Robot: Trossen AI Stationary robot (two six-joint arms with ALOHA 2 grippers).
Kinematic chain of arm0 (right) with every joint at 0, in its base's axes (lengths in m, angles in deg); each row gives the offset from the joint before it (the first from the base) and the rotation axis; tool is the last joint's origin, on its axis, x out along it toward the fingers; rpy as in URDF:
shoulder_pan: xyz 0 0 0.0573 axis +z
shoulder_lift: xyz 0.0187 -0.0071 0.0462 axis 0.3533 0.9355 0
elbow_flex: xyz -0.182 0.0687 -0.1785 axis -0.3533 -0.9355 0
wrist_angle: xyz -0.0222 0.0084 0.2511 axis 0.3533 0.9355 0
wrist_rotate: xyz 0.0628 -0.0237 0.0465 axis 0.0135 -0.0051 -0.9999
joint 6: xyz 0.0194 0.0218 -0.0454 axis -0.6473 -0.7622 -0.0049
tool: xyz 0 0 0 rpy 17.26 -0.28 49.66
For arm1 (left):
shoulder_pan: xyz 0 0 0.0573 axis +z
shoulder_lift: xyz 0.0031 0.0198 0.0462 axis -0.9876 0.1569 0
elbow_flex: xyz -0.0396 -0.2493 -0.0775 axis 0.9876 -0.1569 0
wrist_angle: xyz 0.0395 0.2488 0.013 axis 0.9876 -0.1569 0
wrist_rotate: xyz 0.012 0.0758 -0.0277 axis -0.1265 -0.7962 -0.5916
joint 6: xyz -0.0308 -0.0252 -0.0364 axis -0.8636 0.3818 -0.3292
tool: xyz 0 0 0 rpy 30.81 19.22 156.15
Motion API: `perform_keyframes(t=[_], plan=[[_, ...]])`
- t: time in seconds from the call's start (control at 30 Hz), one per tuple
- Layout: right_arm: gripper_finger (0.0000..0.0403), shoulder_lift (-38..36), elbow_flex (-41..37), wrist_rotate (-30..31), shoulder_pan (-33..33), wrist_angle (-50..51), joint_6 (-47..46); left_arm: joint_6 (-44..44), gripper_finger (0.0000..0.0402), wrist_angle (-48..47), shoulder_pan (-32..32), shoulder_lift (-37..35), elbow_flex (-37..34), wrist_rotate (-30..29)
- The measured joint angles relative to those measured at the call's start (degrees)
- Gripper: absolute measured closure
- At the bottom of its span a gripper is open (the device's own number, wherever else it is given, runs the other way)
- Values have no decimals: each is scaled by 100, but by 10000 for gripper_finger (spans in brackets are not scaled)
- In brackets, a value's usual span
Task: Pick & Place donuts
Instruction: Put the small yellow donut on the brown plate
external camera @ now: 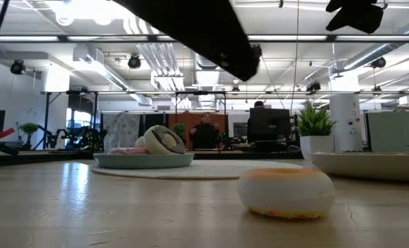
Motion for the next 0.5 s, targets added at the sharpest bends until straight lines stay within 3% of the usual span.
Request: perform_keyframes(t=[0.2, 0.5], plan=[[227, 55, -11, 116, 1, -43, -377, 76, 249, 189, -326, 102, -44, -62], [227, 535, -15, 249, 75, -393, -741, 887, 249, 1647, -253, 135, -884, -10]])
